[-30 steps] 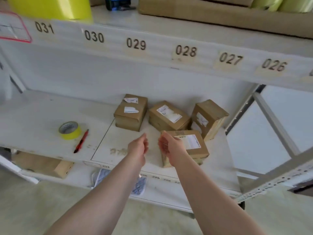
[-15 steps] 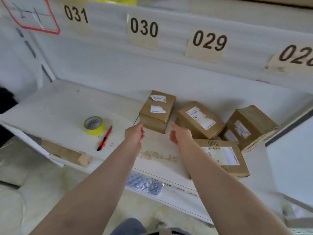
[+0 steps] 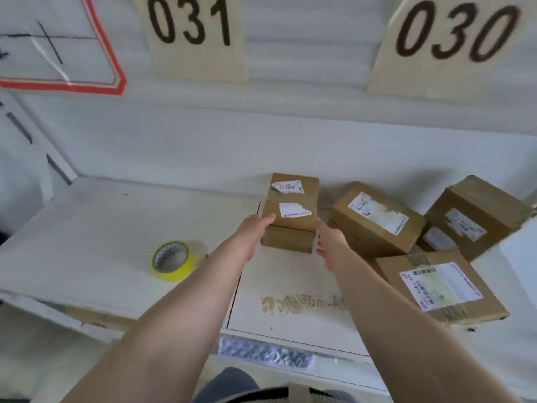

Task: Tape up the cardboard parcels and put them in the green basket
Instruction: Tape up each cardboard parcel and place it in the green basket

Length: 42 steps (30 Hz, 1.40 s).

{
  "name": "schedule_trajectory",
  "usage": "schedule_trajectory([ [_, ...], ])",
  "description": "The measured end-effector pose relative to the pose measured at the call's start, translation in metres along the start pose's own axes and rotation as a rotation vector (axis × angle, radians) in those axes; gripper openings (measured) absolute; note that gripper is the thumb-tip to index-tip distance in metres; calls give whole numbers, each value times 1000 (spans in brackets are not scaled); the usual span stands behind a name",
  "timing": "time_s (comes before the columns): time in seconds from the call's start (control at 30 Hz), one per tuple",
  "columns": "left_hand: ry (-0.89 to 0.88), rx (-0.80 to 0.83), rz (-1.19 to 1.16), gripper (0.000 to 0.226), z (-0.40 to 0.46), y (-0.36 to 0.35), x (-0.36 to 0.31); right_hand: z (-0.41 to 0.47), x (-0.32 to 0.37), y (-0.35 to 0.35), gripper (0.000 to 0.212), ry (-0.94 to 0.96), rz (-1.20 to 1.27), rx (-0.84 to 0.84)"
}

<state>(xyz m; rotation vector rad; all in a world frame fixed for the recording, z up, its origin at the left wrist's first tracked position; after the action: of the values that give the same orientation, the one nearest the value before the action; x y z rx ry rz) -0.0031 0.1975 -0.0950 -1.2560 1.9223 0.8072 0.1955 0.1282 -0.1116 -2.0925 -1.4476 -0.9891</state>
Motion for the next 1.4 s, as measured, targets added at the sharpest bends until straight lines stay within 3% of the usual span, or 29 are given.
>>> schedule_trajectory([
  [0.1,40,88,14,75,9,5,2,-7,0,-14,45,93,-21,-71],
  [0.17,65,106,-44,81,11,11,-1,-17,4,-15,36,154,7,-157],
  [0.33,67,-134,-8,108,-4,32,-13,-61,7,-37,21,305,130,-197],
  [0.43,-54,-154,-30,89,-11,44,-17,-96,9,-45,22,405,95,-262],
  [0.57,-81,15,-96,65,-23,57,-5,-129,7,-20,41,398,125,-296],
  [0.63,-38,219,-204,59,-33,50,5,-134,0,-11,58,312,132,-206],
  [0.7,-3,392,-278,62,-50,42,14,-132,-10,-28,62,264,240,77],
  [0.8,-37,371,-120,62,-72,50,24,-143,-18,-65,55,261,519,417],
  [0.9,-141,112,68,55,-92,74,24,-145,-32,-81,54,277,527,412],
  [0.97,-178,31,33,50,-112,83,16,-146,-42,-93,54,274,502,373],
  [1.07,-90,172,-18,87,-137,77,15,-157,-45,-123,50,350,345,387],
  [1.1,-108,178,17,90,-141,82,12,-164,-41,-132,48,386,279,387],
  [1.2,-170,181,-64,66,-145,108,11,-179,-25,-146,47,469,124,396],
  [1.33,-95,374,-404,68,-141,129,35,-178,-17,-136,40,466,40,274],
  [1.4,-53,469,-535,69,-139,136,52,-174,-23,-142,55,408,84,310],
])
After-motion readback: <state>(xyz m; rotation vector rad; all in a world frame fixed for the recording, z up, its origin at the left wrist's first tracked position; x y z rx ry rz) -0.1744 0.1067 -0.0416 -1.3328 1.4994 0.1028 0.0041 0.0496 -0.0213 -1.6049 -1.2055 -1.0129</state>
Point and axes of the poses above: each hand's wrist, its own z-axis towards the middle knuckle, its own y-axis out of the back of the hand, x = y × z, the point moved 9 cm from there along z, towards the middle knuckle, and after that the axes turned 9 degrees about x, right-handed, at the moved point
